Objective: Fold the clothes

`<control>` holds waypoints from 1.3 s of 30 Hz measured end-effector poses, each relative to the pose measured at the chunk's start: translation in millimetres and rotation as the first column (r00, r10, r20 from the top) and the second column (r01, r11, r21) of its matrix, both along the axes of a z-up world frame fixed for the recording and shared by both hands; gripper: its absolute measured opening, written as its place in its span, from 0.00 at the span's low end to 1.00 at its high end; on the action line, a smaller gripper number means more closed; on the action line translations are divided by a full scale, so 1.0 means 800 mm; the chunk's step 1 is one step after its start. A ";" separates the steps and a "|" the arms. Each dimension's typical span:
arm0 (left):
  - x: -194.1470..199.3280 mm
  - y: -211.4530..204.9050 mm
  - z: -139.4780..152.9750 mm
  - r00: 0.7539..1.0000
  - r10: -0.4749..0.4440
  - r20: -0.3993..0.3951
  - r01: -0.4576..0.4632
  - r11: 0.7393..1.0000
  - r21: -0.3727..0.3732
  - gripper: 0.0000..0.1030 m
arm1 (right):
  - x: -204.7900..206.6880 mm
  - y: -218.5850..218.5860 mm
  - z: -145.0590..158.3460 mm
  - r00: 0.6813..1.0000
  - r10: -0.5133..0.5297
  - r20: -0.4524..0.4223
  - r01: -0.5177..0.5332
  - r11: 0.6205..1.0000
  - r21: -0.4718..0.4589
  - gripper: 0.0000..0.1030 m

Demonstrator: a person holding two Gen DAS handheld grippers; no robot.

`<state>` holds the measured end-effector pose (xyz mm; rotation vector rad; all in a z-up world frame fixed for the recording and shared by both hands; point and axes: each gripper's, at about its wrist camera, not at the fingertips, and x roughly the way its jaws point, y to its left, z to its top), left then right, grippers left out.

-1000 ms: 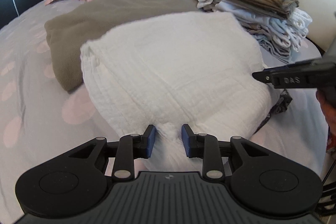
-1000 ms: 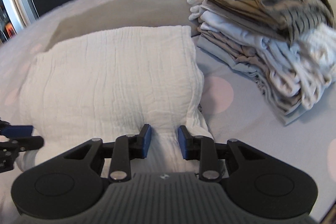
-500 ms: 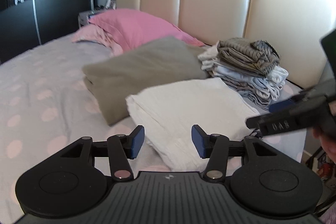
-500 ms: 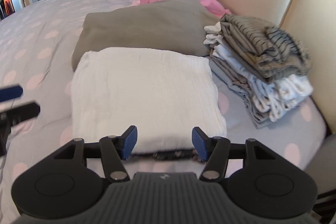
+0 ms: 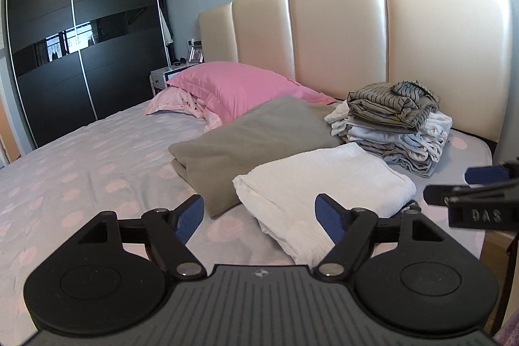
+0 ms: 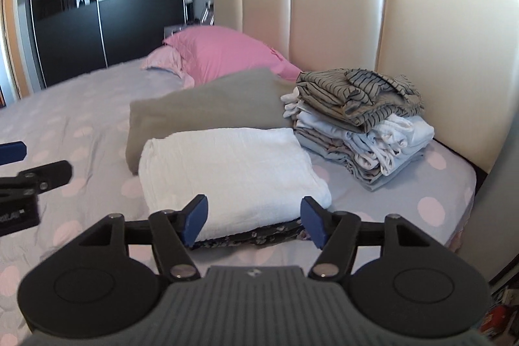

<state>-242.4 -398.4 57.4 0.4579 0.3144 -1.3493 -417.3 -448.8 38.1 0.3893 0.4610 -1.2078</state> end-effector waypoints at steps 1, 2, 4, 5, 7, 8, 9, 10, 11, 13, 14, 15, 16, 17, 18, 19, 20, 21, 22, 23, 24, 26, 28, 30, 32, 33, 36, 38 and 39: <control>-0.001 0.000 -0.003 1.000 0.006 -0.002 -0.006 1.000 0.003 0.73 | -0.001 0.003 -0.005 1.000 -0.012 0.006 0.012 1.000 0.003 0.65; -0.002 0.001 -0.006 1.000 0.012 -0.003 -0.012 1.000 0.007 0.73 | -0.001 0.005 -0.010 1.000 -0.029 0.008 0.028 1.000 0.009 0.65; -0.002 0.002 -0.014 1.000 0.027 -0.016 -0.026 1.000 0.015 0.73 | -0.001 0.004 -0.020 0.998 -0.070 0.013 0.069 0.997 0.038 0.65; -0.003 0.002 -0.018 0.999 0.036 -0.023 -0.036 0.999 0.022 0.73 | -0.001 0.004 -0.024 0.997 -0.082 0.011 0.082 0.996 0.048 0.65; -0.002 0.003 -0.026 0.998 0.047 -0.037 -0.045 0.998 0.044 0.73 | 0.000 0.004 -0.029 0.995 -0.099 0.004 0.098 0.993 0.059 0.65; -0.001 0.003 -0.031 0.998 0.048 -0.042 -0.046 0.997 0.056 0.73 | 0.000 0.003 -0.032 0.994 -0.107 0.001 0.107 0.992 0.065 0.65; 0.000 0.004 -0.035 0.998 0.047 -0.044 -0.044 0.997 0.067 0.73 | 0.002 0.004 -0.034 0.994 -0.110 -0.013 0.111 0.992 0.054 0.66; 0.001 0.004 -0.038 0.998 0.048 -0.045 -0.044 0.996 0.077 0.73 | 0.005 0.006 -0.035 0.994 -0.107 -0.027 0.108 0.993 0.039 0.66; 0.001 0.005 -0.041 0.998 0.050 -0.043 -0.047 0.995 0.086 0.73 | 0.008 0.008 -0.035 0.994 -0.101 -0.039 0.102 0.994 0.026 0.67; 0.003 0.005 -0.046 0.997 0.057 -0.045 -0.052 0.994 0.099 0.73 | 0.013 0.010 -0.037 0.995 -0.086 -0.057 0.087 0.996 0.009 0.68; 0.004 0.005 -0.047 0.997 0.061 -0.051 -0.055 0.993 0.106 0.73 | 0.016 0.011 -0.038 0.995 -0.079 -0.060 0.079 0.997 0.007 0.68; 0.006 0.005 -0.049 0.996 0.065 -0.057 -0.058 0.992 0.113 0.73 | 0.018 0.012 -0.038 0.995 -0.075 -0.066 0.075 0.997 0.001 0.68; 0.007 0.004 -0.050 0.996 0.068 -0.063 -0.061 0.991 0.121 0.73 | 0.020 0.013 -0.037 0.995 -0.072 -0.070 0.072 0.997 -0.005 0.69; 0.008 0.004 -0.050 0.995 0.071 -0.069 -0.062 0.990 0.126 0.73 | 0.021 0.013 -0.037 0.995 -0.069 -0.068 0.068 0.998 -0.008 0.69; 0.009 0.004 -0.051 0.995 0.072 -0.074 -0.062 0.990 0.129 0.73 | 0.021 0.013 -0.036 0.996 -0.065 -0.063 0.064 0.998 -0.006 0.69; 0.010 0.004 -0.051 0.994 0.073 -0.078 -0.062 0.990 0.130 0.73 | 0.022 0.013 -0.036 0.997 -0.060 -0.056 0.060 0.998 -0.001 0.69; 0.011 0.005 -0.051 0.994 0.074 -0.081 -0.063 0.990 0.130 0.73 | 0.023 0.012 -0.036 0.997 -0.056 -0.054 0.056 0.998 0.005 0.69; 0.012 0.004 -0.050 0.994 0.075 -0.083 -0.064 0.989 0.130 0.73 | 0.024 0.012 -0.037 0.997 -0.052 -0.055 0.052 0.999 0.010 0.69; 0.012 0.004 -0.051 0.994 0.076 -0.083 -0.065 0.989 0.130 0.73 | 0.026 0.011 -0.038 0.997 -0.048 -0.059 0.049 0.999 0.012 0.69; 0.013 0.004 -0.051 0.993 0.077 -0.084 -0.066 0.989 0.133 0.73 | 0.028 0.011 -0.039 0.997 -0.045 -0.065 0.046 0.999 0.010 0.69; 0.013 0.002 -0.052 0.993 0.079 -0.085 -0.067 0.988 0.137 0.73 | 0.029 0.012 -0.040 0.997 -0.042 -0.070 0.043 0.999 0.009 0.69; 0.014 0.000 -0.053 0.993 0.083 -0.089 -0.069 0.987 0.142 0.73 | 0.031 0.012 -0.041 0.996 -0.036 -0.080 0.036 0.999 0.007 0.69; 0.015 0.001 -0.054 0.992 0.085 -0.094 -0.071 0.987 0.145 0.73 | 0.032 0.011 -0.042 0.996 -0.033 -0.080 0.034 0.999 0.011 0.69; 0.015 0.000 -0.055 0.991 0.087 -0.098 -0.071 0.986 0.150 0.73 | 0.031 0.011 -0.042 0.997 -0.035 -0.074 0.036 0.999 0.013 0.69; 0.015 0.000 -0.055 0.991 0.088 -0.098 -0.072 0.985 0.155 0.73 | 0.031 0.011 -0.042 0.997 -0.039 -0.068 0.040 0.999 0.012 0.69; 0.015 -0.001 -0.055 0.991 0.089 -0.098 -0.073 0.985 0.157 0.73 | 0.031 0.011 -0.042 0.997 -0.040 -0.066 0.041 0.999 0.012 0.69; 0.016 -0.003 -0.057 0.991 0.094 -0.097 -0.078 0.983 0.164 0.73 | 0.031 0.009 -0.042 0.997 -0.040 -0.063 0.041 0.999 0.018 0.69; 0.016 -0.003 -0.058 0.991 0.098 -0.096 -0.081 0.983 0.167 0.73 | 0.032 0.009 -0.042 0.997 -0.037 -0.060 0.039 0.999 0.020 0.69; 0.016 -0.003 -0.058 0.991 0.098 -0.096 -0.081 0.983 0.167 0.73 | 0.032 0.009 -0.042 0.997 -0.037 -0.061 0.039 0.999 0.020 0.69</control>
